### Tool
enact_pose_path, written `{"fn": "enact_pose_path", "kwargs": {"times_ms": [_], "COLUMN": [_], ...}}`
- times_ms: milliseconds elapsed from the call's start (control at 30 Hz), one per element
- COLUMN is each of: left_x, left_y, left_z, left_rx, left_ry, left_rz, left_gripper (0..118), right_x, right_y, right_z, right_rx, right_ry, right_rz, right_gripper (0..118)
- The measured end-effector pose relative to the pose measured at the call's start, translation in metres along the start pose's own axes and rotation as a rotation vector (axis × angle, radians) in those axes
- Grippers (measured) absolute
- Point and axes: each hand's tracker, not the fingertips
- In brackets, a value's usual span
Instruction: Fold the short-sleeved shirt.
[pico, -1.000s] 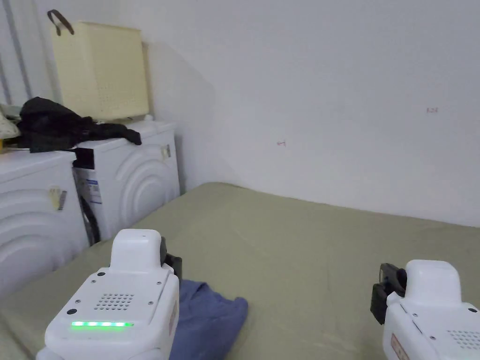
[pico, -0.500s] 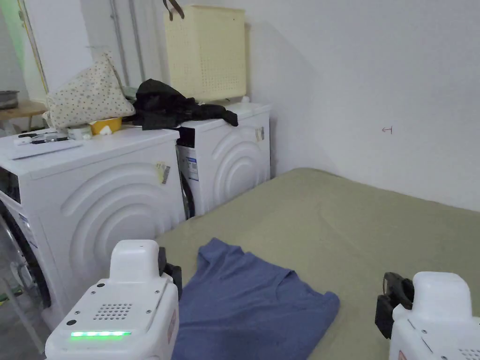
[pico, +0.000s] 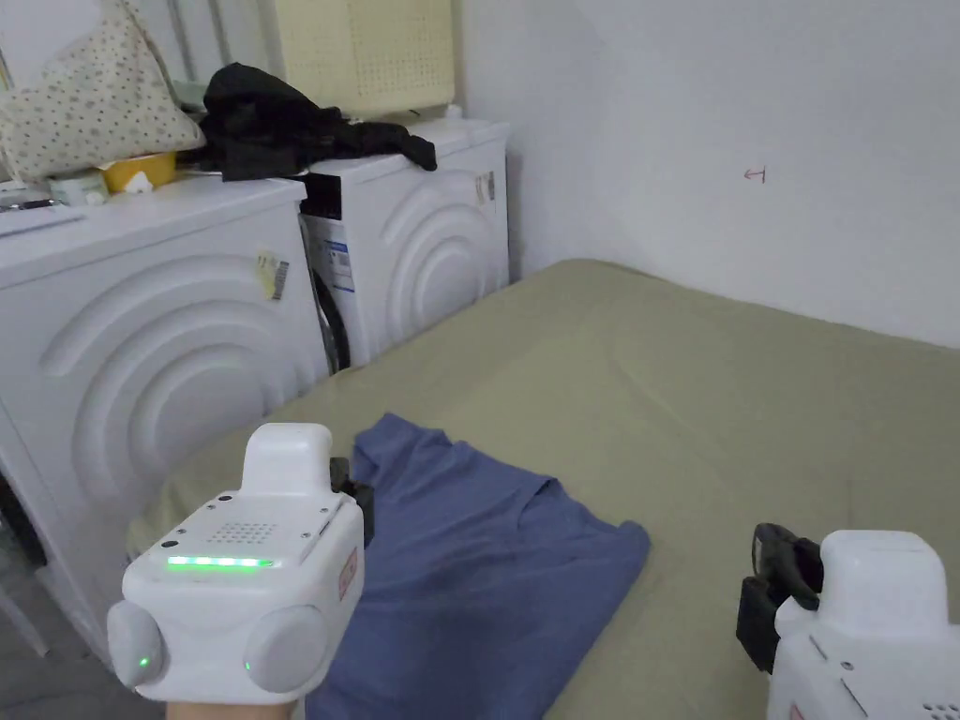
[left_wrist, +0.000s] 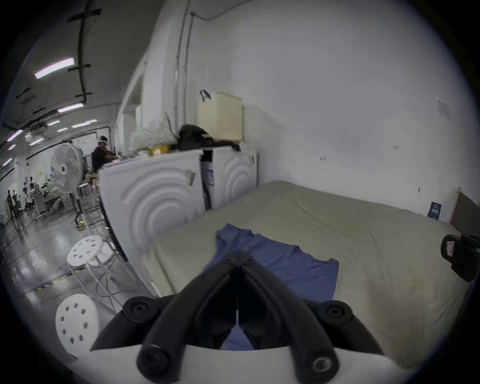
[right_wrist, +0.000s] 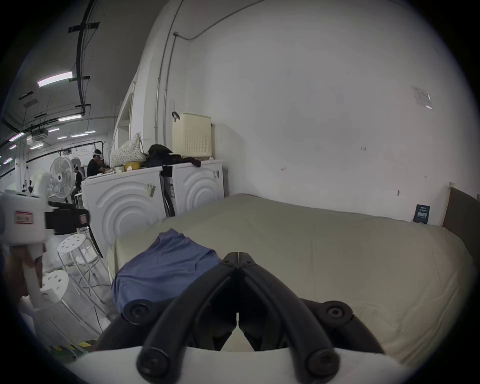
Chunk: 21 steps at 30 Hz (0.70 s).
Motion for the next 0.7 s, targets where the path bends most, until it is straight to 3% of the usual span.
{"fn": "enact_pose_path", "kwargs": {"times_ms": [133,333,367,433,467,700], "left_x": [0.024,0.044,0.047,0.049,0.054,0.08], "left_y": [-0.014,-0.05,-0.057,-0.065,-0.067,-0.093], "left_z": [-0.073,-0.179,-0.193,-0.216,-0.22,-0.244], "left_rx": [-0.13,-0.409,-0.435,-0.534,-0.576,-0.715], "left_ry": [-0.052,-0.206,-0.22,-0.255,-0.27,-0.289], "left_rz": [-0.086,-0.101,-0.097,-0.112,-0.1,-0.237], "left_gripper": [0,1,12,92,114,112], "right_x": [0.006,0.013,0.013,0.012,0.012,0.008], "right_y": [-0.013,-0.032,-0.035,-0.038,-0.039,-0.041], "right_z": [-0.003,-0.011,-0.013,-0.016,-0.018,-0.022], "right_rx": [-0.04,-0.093,-0.102,-0.111,-0.114,-0.127], "right_ry": [-0.029,-0.048,-0.049,-0.055,-0.056,-0.052], "right_rz": [-0.005,-0.013,-0.008,0.004,0.011,0.014], "right_gripper": [1,1,1,1,1,1]}}
